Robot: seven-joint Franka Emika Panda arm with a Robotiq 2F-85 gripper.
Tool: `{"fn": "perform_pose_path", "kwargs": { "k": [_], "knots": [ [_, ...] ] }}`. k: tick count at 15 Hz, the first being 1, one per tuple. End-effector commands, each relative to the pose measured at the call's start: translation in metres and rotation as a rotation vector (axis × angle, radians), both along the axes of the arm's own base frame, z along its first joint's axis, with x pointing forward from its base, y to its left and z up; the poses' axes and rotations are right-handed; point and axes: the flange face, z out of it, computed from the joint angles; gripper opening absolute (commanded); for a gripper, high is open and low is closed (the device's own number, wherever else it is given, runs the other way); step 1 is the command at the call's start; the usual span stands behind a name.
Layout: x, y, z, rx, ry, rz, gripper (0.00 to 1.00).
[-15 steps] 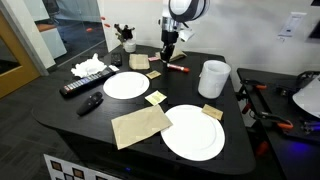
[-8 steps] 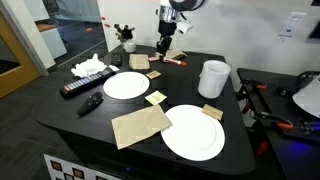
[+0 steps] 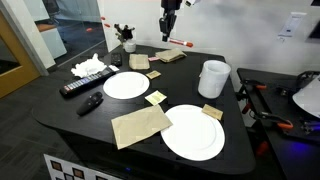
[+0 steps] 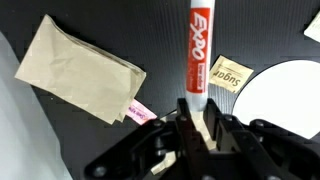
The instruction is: Put the marker in the mug
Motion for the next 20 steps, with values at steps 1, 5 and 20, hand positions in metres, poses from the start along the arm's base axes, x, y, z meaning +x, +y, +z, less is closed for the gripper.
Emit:
{"fn": "perform_pose_path", "kwargs": {
  "k": [1, 5, 20],
  "knots": [
    [-0.019, 0.012, 0.041, -0.030, 0.036, -0.007, 0.05],
    [-0.023, 0.021, 0.075, -0.048, 0.042, 0.012, 0.05],
    [-0.020, 0.027, 0.085, -0.008, 0.058, 0.067, 0.05]
  ]
}}
